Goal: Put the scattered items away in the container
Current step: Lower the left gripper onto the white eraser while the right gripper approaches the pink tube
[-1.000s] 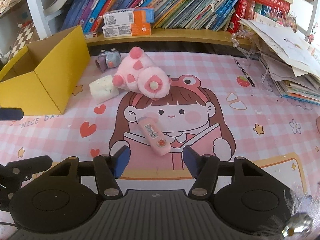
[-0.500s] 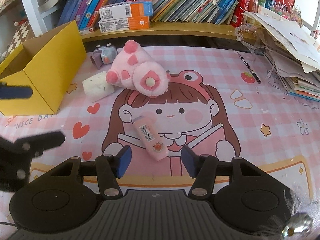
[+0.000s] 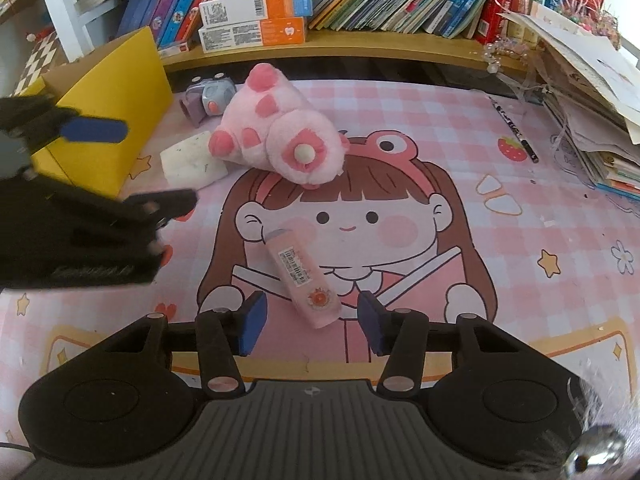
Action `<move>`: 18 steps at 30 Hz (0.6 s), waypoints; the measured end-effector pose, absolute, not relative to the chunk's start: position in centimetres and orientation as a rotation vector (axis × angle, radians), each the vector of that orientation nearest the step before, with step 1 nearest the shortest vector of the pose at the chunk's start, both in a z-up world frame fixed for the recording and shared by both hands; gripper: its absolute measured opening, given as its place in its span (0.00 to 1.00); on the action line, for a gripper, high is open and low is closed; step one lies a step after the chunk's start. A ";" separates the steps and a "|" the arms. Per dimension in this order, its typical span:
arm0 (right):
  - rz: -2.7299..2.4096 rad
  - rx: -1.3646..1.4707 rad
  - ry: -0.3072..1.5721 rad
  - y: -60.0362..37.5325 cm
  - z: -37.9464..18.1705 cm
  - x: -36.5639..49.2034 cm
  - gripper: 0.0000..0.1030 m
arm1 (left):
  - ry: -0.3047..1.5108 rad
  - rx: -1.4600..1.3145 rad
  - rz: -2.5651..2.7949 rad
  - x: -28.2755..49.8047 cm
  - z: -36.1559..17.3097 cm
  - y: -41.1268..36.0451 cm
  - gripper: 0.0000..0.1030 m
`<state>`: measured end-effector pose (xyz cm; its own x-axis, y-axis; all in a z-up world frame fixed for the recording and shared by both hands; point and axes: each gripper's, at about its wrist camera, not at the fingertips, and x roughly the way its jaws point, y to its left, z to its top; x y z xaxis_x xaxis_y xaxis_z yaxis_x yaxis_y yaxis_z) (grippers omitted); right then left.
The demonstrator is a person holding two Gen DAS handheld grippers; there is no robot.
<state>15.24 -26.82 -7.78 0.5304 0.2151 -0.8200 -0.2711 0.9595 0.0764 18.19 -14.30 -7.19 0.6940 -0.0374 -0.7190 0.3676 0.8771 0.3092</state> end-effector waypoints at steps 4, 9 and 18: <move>0.298 -0.058 0.976 -26.7 -8.2 15.5 0.43 | 0.790 0.464 -0.219 19.5 -8.2 -14.5 0.80; 0.301 -0.060 0.976 -26.6 -8.4 15.8 0.42 | 0.820 0.447 -0.195 21.1 -9.4 -14.5 0.79; 0.308 -0.059 0.981 -26.6 -8.8 16.1 0.40 | 0.866 0.352 -0.159 22.9 -10.6 -13.6 0.72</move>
<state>16.12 -26.55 -8.79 0.5167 0.2301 -0.8247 -0.2830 0.9550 0.0891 22.93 -13.57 -10.56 0.6405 0.0053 -0.7679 0.2776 0.9307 0.2380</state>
